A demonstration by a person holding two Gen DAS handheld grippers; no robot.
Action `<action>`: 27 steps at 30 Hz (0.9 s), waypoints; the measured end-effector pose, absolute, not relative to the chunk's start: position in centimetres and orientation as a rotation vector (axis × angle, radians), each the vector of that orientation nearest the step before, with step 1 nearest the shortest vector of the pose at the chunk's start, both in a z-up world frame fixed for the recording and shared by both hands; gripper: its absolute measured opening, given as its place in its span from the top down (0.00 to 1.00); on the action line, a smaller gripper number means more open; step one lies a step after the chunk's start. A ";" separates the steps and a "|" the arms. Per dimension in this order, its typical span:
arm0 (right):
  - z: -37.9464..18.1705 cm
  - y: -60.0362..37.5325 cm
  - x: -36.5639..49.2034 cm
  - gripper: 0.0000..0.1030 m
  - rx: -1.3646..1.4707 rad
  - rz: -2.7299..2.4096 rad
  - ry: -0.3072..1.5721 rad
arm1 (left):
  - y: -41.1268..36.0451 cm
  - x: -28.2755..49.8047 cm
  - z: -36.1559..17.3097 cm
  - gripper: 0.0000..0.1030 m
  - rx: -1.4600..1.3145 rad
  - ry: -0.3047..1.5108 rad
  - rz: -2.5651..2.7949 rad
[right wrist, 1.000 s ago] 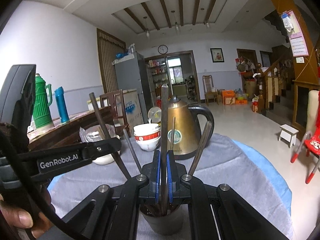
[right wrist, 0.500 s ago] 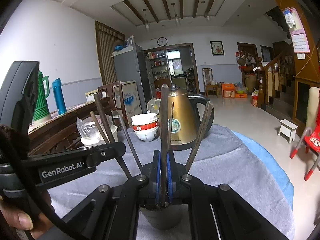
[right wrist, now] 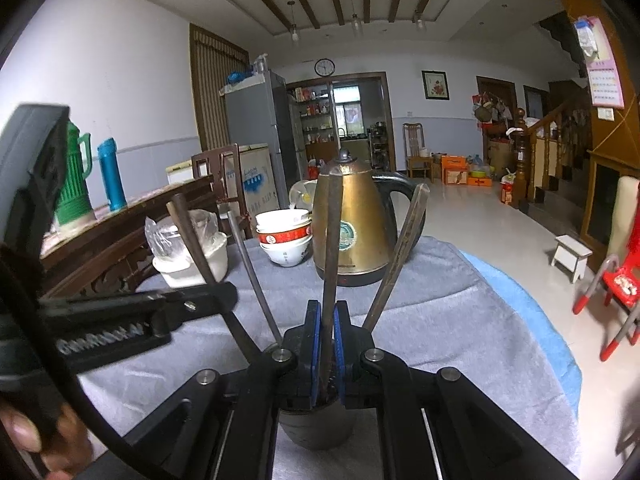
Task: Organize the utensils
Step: 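Lower both chopsticks into the grey cup's opening, then open both tools to release the chopsticks into the cup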
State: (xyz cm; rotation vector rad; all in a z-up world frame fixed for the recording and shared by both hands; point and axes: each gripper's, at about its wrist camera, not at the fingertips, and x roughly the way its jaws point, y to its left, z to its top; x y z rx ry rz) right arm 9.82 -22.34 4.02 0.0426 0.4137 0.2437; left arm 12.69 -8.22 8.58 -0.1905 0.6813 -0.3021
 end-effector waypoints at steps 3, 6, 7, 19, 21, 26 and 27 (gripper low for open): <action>4.6 -22.3 9.6 0.86 0.021 0.221 0.409 | -7.3 12.1 9.7 0.68 -0.212 0.655 -0.293; 5.8 -22.6 8.9 0.65 0.014 0.191 0.370 | -6.1 11.1 11.0 0.56 -0.239 0.618 -0.278; 6.2 -22.8 8.6 0.40 0.021 0.186 0.355 | -5.6 10.7 11.4 0.55 -0.250 0.603 -0.276; 9.6 -24.1 2.7 0.25 0.060 0.164 0.214 | 1.4 5.6 11.9 0.28 -0.281 0.544 -0.112; 8.7 -23.8 2.2 0.25 0.066 0.177 0.250 | 2.4 5.2 10.4 0.28 -0.276 0.583 -0.079; 4.8 -22.7 1.6 0.25 0.061 0.214 0.381 | 3.8 4.8 5.9 0.28 -0.280 0.706 -0.014; 3.9 -22.5 1.6 0.25 0.058 0.220 0.413 | 4.0 4.7 5.0 0.28 -0.280 0.731 -0.001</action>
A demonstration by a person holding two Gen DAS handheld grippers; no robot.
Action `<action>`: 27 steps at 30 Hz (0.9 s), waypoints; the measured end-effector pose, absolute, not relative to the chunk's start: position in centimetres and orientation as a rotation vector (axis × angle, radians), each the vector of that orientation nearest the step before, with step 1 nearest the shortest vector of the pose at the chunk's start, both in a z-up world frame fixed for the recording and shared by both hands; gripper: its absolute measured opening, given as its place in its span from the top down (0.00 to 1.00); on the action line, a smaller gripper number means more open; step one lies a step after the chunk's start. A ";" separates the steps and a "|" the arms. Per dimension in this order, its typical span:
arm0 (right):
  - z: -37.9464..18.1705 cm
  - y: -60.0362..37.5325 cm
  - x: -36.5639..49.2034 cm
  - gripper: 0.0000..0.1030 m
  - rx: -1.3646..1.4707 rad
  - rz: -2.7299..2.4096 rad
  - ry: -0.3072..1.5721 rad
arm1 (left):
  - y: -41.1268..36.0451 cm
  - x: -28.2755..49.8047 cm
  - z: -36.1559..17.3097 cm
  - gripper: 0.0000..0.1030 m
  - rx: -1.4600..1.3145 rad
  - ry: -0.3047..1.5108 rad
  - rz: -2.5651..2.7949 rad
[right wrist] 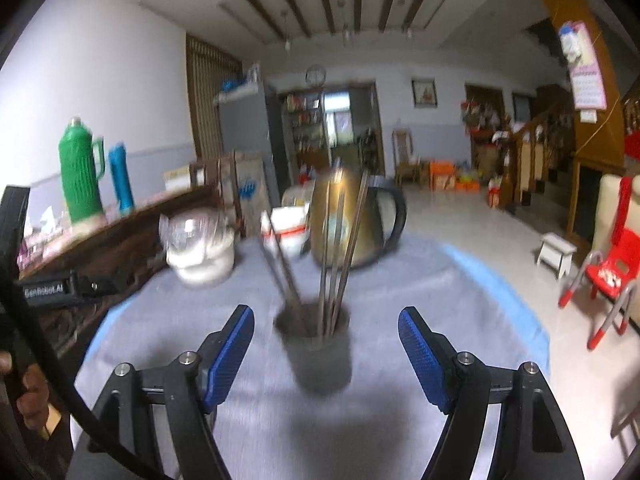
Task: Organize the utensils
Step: 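Open both tools to release the chopsticks into the cup, then move both tools back down over the last dark chopsticks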
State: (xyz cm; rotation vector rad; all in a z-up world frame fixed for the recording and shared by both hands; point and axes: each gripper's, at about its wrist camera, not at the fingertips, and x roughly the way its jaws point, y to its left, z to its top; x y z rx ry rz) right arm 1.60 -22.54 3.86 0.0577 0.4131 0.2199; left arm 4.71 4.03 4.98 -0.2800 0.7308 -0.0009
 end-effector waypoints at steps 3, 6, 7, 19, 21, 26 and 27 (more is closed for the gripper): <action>1.2 -22.0 1.8 0.25 0.057 0.255 0.523 | 4.3 4.4 2.8 0.28 -0.272 0.791 0.030; -1.0 -21.6 1.8 0.25 0.052 0.271 0.607 | 4.3 4.3 0.8 0.28 -0.261 0.857 0.053; -1.6 -21.7 1.9 0.25 0.055 0.277 0.637 | 4.4 4.2 0.2 0.28 -0.255 0.878 0.058; -6.7 -21.7 3.3 0.25 0.056 0.265 0.893 | 4.5 3.4 -4.2 0.28 -0.228 1.024 0.092; -7.1 -21.5 3.6 0.25 0.049 0.261 0.918 | 4.5 3.3 -4.5 0.28 -0.226 1.037 0.094; -7.8 -21.3 3.8 0.25 0.042 0.250 0.948 | 4.5 3.4 -5.3 0.28 -0.218 1.062 0.098; -7.9 -21.2 3.9 0.25 0.042 0.250 0.951 | 4.5 3.4 -5.5 0.28 -0.217 1.066 0.099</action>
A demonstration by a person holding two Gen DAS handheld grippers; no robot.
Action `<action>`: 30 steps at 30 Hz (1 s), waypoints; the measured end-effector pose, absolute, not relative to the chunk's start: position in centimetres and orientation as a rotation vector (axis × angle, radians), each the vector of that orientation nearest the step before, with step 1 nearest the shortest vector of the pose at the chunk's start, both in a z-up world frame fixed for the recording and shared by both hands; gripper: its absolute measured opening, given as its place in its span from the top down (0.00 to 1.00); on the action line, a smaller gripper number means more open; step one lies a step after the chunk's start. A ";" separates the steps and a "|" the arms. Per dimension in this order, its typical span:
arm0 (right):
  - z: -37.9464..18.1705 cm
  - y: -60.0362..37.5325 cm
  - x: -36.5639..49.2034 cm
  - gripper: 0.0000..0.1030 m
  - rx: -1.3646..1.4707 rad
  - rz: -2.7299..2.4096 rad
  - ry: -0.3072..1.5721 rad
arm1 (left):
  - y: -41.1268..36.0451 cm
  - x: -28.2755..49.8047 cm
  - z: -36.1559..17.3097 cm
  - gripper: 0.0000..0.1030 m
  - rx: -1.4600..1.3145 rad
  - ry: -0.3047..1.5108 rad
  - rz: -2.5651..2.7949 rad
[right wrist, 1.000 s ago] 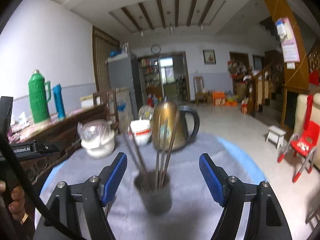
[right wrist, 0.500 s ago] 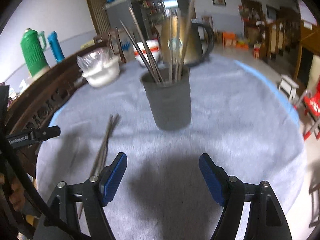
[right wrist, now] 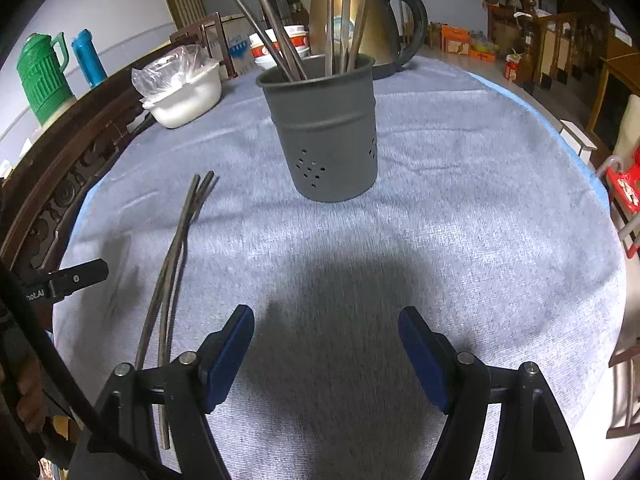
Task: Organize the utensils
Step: 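Move both tools back down over the last dark chopsticks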
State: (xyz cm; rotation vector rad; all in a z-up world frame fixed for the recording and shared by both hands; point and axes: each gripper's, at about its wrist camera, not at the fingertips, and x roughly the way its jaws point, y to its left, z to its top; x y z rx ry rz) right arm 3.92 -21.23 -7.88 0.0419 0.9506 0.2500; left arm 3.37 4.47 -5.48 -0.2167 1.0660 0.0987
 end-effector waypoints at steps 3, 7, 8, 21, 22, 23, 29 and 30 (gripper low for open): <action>-8.1 -21.2 4.1 0.25 0.038 0.245 0.963 | 4.5 3.6 -5.8 0.28 -0.214 1.080 0.099; -8.4 -21.1 4.3 0.25 0.035 0.238 0.978 | 4.6 3.6 -6.0 0.28 -0.207 1.092 0.102; -8.5 -21.1 4.3 0.25 0.035 0.237 0.980 | 4.6 3.7 -6.1 0.28 -0.207 1.096 0.103; -9.1 -20.8 4.5 0.25 0.017 0.224 1.006 | 4.5 3.7 -7.5 0.28 -0.185 1.147 0.113; -9.1 -20.8 4.5 0.25 0.016 0.224 1.007 | 4.5 3.7 -7.5 0.28 -0.179 1.147 0.114; -9.1 -20.8 4.5 0.25 0.015 0.224 1.009 | 4.5 3.7 -7.6 0.28 -0.176 1.147 0.113; -8.5 -20.1 4.4 0.25 0.018 0.248 1.008 | 4.9 3.2 -7.4 0.28 -0.193 1.145 0.115; -8.2 -19.7 4.3 0.25 0.013 0.263 1.002 | 5.0 3.1 -7.3 0.28 -0.192 1.145 0.118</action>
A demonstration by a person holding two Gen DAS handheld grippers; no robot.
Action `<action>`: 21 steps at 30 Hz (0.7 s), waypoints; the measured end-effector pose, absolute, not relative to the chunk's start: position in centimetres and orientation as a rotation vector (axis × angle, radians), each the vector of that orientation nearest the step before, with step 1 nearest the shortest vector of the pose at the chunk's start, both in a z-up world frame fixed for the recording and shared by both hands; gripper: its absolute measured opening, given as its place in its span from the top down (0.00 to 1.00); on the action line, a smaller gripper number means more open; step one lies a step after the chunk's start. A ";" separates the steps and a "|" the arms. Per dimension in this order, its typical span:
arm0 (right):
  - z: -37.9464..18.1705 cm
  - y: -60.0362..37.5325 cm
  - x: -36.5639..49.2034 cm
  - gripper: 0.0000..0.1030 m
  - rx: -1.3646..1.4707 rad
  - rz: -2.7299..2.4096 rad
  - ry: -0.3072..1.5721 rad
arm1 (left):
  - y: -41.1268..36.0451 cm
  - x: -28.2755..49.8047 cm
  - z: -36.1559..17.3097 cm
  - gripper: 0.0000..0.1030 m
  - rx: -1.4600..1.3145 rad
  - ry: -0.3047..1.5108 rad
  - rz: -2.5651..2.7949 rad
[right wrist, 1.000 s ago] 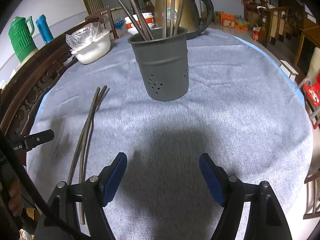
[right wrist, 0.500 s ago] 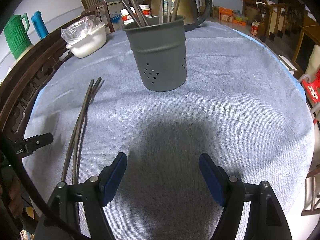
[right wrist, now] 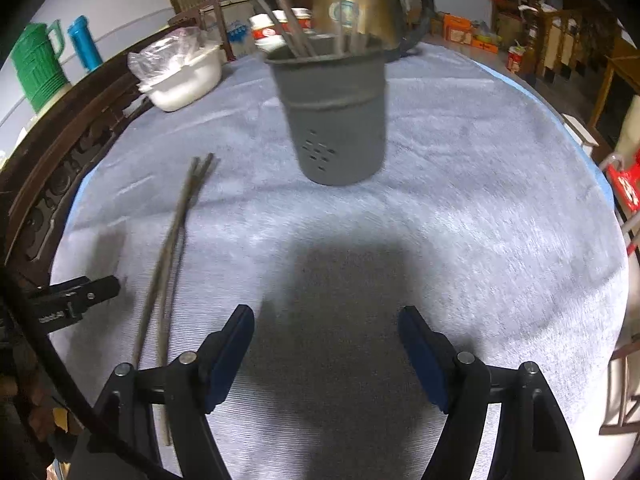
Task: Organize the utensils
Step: 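Move both tools back down over the last dark chopsticks, then grasp one dark chopstick with the right tool while the left tool grasps another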
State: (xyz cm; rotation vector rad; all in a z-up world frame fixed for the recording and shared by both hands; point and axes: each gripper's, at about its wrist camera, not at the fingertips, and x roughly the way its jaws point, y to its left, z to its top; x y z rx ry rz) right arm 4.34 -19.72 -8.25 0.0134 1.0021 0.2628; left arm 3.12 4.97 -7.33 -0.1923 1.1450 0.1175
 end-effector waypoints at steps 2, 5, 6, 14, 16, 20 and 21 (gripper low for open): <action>-7.8 -18.8 4.4 0.25 0.007 0.296 0.997 | 5.4 2.8 -7.4 0.28 -0.196 1.146 0.122; -7.2 -16.8 4.8 0.26 -0.001 0.368 1.001 | 5.9 2.3 -7.3 0.28 -0.206 1.145 0.125; -7.0 -15.9 5.0 0.27 0.000 0.400 1.004 | 6.1 2.1 -7.3 0.28 -0.208 1.145 0.127; -7.1 -10.7 7.7 0.63 -0.012 0.497 1.065 | 7.7 1.4 -6.7 0.28 -0.247 1.137 0.136; -7.2 -9.7 8.2 0.63 -0.022 0.506 1.077 | 7.9 1.3 -6.6 0.28 -0.255 1.136 0.133; -8.4 -9.2 9.1 0.81 -0.026 0.495 1.132 | 8.0 1.5 -6.7 0.28 -0.259 1.141 0.123; -8.8 -9.2 9.2 0.84 -0.014 0.497 1.152 | 8.1 1.5 -6.6 0.28 -0.259 1.141 0.118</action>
